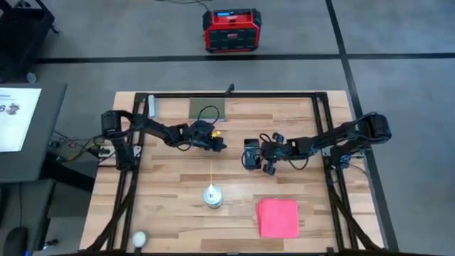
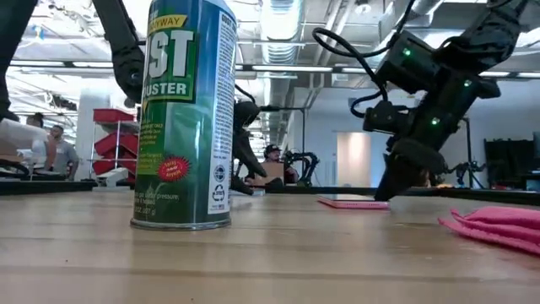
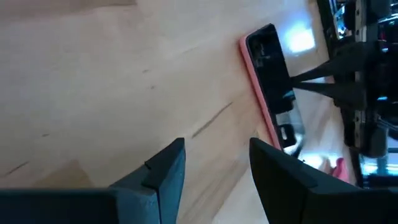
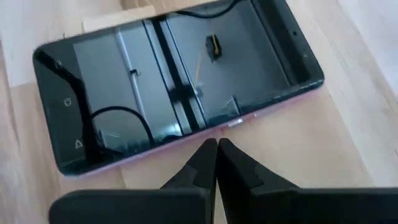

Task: Apply microfiber cloth
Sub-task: Spray the front of the pink cellphone with the white spray bottle

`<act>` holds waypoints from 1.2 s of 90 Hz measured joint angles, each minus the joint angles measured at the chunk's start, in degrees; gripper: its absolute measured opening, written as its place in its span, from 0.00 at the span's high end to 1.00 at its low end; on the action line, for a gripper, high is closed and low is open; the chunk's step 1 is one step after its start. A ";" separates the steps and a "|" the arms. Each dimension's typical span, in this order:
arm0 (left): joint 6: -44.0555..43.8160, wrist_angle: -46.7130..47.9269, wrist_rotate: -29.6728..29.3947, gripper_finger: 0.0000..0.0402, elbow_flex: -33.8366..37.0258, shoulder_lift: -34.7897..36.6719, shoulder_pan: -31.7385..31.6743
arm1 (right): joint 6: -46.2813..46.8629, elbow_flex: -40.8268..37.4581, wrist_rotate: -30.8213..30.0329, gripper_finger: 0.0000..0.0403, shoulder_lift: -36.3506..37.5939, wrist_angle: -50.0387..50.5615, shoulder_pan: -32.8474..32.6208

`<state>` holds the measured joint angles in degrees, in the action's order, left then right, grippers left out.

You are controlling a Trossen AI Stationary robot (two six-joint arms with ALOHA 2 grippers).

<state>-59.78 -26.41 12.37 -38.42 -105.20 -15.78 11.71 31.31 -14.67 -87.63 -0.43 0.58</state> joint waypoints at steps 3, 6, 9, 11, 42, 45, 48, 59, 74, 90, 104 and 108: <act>-0.98 -0.95 1.24 0.62 -0.11 -0.72 -0.02 | -0.15 0.09 0.14 1.00 -0.03 -0.27 0.00; -2.14 -1.99 2.63 0.62 -0.35 -1.45 -0.03 | -0.23 0.16 0.37 1.00 -0.05 -0.43 0.00; -3.23 -2.57 3.72 0.62 -0.69 -2.02 -0.03 | -0.55 0.19 0.47 1.00 -0.04 -0.58 0.11; -4.14 -3.13 4.69 0.62 -0.92 -2.28 -0.03 | -0.64 0.19 0.55 1.00 -0.03 -0.68 0.21; -6.59 3.10 10.68 0.62 -4.18 -3.33 0.05 | -0.69 0.24 0.41 1.00 0.04 -0.79 0.28; -6.49 3.78 10.43 0.62 -4.21 -3.28 -0.14 | -0.79 0.24 0.39 1.00 0.04 -1.06 0.28; -6.54 3.86 10.37 0.62 -4.21 -3.28 -0.38 | -0.92 0.24 0.35 1.00 0.04 -1.40 0.28; -5.49 3.51 8.04 0.62 -4.21 -3.26 -0.89 | -1.24 0.24 0.35 1.00 0.08 -2.11 0.28; -3.66 2.40 3.62 0.62 -4.21 -3.22 -1.05 | -1.25 0.24 0.50 1.00 0.08 -1.81 0.26; -2.47 0.91 2.33 0.62 -4.06 -3.24 -1.15 | -1.25 0.24 0.96 1.00 0.11 -0.75 0.26; -2.39 -0.17 2.24 0.62 -4.04 -3.33 -0.80 | -1.23 0.24 1.09 1.00 0.15 0.31 0.26; -1.96 0.33 2.15 0.62 -4.36 -3.39 -0.48 | -1.23 0.24 1.09 1.00 0.15 0.28 0.26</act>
<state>-61.74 -26.08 14.51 -42.78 -108.59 -16.26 10.48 31.55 -13.58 -87.48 -0.15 0.84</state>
